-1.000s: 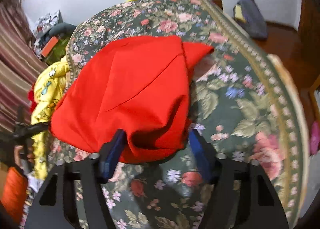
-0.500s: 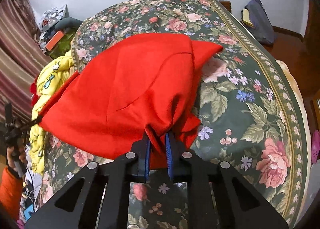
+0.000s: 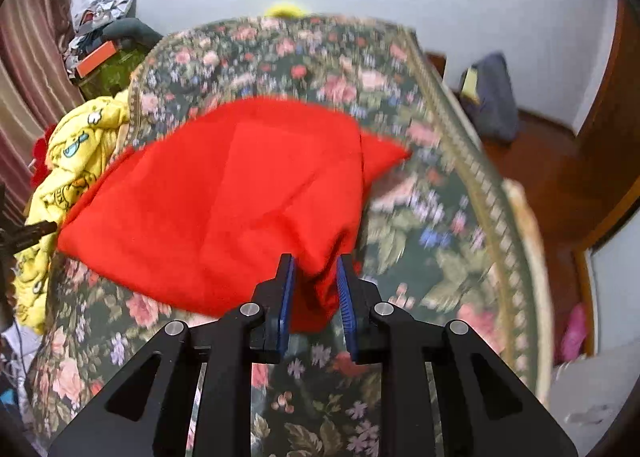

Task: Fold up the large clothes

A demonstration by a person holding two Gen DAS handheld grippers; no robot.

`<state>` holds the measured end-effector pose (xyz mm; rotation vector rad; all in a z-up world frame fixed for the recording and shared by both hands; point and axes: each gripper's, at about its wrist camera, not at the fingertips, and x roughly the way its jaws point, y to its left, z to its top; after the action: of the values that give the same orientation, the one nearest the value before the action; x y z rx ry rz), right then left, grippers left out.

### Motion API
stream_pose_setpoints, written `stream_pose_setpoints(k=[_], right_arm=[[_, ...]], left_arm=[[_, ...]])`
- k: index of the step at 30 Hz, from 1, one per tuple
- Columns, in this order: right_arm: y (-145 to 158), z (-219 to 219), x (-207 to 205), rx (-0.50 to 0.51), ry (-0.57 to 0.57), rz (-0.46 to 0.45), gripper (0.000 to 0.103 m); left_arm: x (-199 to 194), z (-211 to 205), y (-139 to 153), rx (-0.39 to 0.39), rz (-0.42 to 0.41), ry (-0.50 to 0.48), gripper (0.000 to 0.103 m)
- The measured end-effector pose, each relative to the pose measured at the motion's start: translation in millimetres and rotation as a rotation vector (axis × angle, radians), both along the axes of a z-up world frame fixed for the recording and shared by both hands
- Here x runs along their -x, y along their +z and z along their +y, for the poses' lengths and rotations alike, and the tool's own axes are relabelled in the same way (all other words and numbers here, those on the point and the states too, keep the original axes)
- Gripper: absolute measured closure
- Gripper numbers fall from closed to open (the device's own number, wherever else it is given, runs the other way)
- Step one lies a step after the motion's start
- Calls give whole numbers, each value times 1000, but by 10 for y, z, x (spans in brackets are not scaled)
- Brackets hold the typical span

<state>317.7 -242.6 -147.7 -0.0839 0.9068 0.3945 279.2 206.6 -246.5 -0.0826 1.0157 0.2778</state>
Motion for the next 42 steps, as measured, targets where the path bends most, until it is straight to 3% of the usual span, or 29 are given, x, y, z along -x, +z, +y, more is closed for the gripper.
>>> stream_pose_setpoints(k=[2,4,8,11,13,15,19,22,26,30,36,39,42], right_arm=[[80,52,-75,-25,10,-22,63],[121,140,-146,-49,23,-45,53],[30,410,-317,-54,71,-16,52],[-187,584,-433,-34,110,41,52],[-377,633,-483,6,111,88,52],[-523,594,-496,12,112,113,52],[-471,456,-407,-1,105,85,52],[-460,429,-331,114,67,53,51],[-424,287,-245,129,40,77,47],[-270,209,-148,105,29,72,47],[7,339,-26,79,57,13,47],[126,458,38,64,84,-19,47],[227,598,93,43,111,-42,47]], left_arm=[[-106,-26,63,-7,-13,-23,58],[-291,-64,47,-24,-9,-41,47],[-708,-87,-191,-36,48,-35,44],[-1015,14,-472,21,112,-2,44],[-1142,83,-614,11,135,40,44],[-1178,172,-689,-18,121,91,40],[-1069,351,-692,18,88,171,37],[-941,338,-611,-32,77,195,37],[-821,338,-496,-63,73,221,38],[-670,303,-298,-22,65,186,38],[-378,-23,151,-23,-19,68,38],[-229,-145,344,13,-58,14,37],[-73,-230,466,86,-78,-24,26]])
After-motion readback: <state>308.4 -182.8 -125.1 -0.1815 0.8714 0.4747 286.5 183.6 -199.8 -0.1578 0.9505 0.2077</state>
